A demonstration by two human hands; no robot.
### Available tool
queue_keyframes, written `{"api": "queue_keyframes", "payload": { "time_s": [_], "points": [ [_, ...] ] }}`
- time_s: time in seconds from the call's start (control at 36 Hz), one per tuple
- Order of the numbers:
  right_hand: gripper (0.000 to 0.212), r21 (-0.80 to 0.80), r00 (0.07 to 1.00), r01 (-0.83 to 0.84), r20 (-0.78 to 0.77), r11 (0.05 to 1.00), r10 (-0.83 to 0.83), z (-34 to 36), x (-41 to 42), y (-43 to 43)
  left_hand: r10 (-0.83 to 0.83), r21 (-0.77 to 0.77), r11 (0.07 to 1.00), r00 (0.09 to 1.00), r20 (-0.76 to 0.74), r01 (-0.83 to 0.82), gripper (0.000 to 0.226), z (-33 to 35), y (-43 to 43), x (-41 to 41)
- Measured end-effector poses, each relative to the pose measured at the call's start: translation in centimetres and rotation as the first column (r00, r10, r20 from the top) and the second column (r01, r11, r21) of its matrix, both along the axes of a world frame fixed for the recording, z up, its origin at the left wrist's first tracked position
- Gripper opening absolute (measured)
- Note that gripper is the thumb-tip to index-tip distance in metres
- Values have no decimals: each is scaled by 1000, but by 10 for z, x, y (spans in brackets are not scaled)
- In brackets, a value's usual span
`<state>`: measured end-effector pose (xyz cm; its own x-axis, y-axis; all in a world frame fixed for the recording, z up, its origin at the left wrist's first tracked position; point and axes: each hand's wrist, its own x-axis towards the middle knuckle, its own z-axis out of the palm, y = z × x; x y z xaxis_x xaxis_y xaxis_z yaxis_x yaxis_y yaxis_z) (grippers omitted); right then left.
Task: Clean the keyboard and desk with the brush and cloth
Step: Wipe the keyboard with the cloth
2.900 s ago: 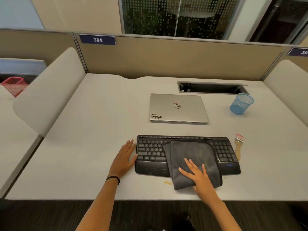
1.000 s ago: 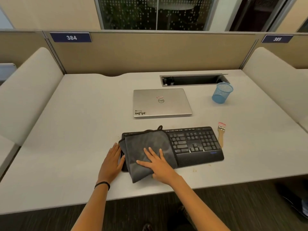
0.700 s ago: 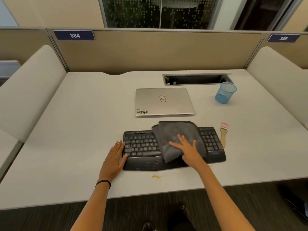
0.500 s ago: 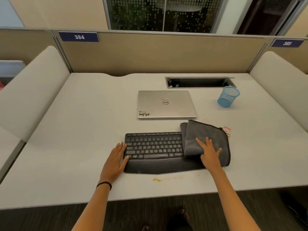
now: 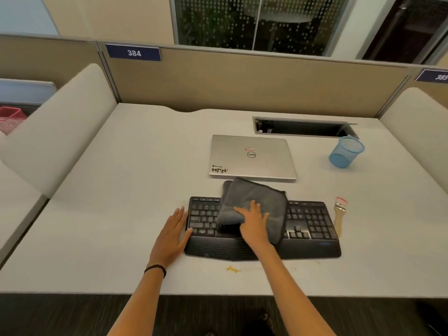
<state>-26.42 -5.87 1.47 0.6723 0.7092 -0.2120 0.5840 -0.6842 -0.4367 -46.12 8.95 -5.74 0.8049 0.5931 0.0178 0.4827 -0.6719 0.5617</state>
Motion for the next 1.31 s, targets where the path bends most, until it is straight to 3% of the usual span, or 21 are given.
{"api": "queue_keyframes", "payload": {
  "time_s": [0.19, 0.44, 0.61, 0.75, 0.89, 1.06, 1.17, 1.31],
  "points": [
    [72, -99, 910, -408, 28, 907, 413, 0, -49, 34, 2, 0, 1000, 1000, -13, -2, 72, -6, 4, -1],
    [81, 13, 785, -619, 45, 785, 618, -14, -9, -18, -4, -19, 1000, 997, 74, 6, 68, 3, -2, 0],
    [90, 4, 890, -454, 53, 891, 453, -15, 37, -74, -22, -4, 1000, 999, 44, 22, 76, 0, 2, -1],
    [89, 58, 991, -118, 63, 991, 114, -14, 63, -116, -29, 9, 1000, 999, 24, 29, 77, -1, 3, -1],
    [81, 41, 976, 194, 93, 980, -197, -14, 67, -137, -35, 5, 999, 999, 32, 34, 76, -1, 3, -1],
    [75, 67, 921, 384, 50, 921, -387, -19, 43, -136, -37, 10, 999, 998, 43, 36, 75, 0, 2, -1],
    [76, 44, 932, 358, 44, 933, -360, -19, 17, -121, -33, 6, 999, 999, 41, 32, 74, 0, 3, -1],
    [81, -27, 990, 129, 59, 991, -127, -19, -11, -97, -35, 13, 999, 998, 45, 34, 72, 1, 2, -1]
  ]
}}
